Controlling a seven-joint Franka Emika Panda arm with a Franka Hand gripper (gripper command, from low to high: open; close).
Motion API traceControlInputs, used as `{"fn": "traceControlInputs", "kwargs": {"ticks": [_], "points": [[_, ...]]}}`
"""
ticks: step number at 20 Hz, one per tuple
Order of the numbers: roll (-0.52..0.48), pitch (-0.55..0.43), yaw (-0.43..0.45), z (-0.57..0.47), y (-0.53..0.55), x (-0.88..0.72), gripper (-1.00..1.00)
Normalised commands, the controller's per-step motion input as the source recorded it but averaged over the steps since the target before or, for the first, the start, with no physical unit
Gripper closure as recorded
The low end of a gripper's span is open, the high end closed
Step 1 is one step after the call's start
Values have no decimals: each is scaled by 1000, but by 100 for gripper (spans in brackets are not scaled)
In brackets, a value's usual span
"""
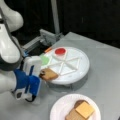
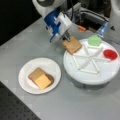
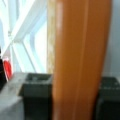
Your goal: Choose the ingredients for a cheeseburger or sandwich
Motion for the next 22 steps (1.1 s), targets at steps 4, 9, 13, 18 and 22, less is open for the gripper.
{"fn": "traceControlInputs", "kwargs": {"ticks": [4,9,13,18,22], "points": [[111,109,-17,355,-209,357,100],[129,110,85,375,-223,554,100],[113,78,158,276,-194,867,100],[107,37,202,-35,-347,1000,100],[146,0,196,-342,-546,1000,100]]}}
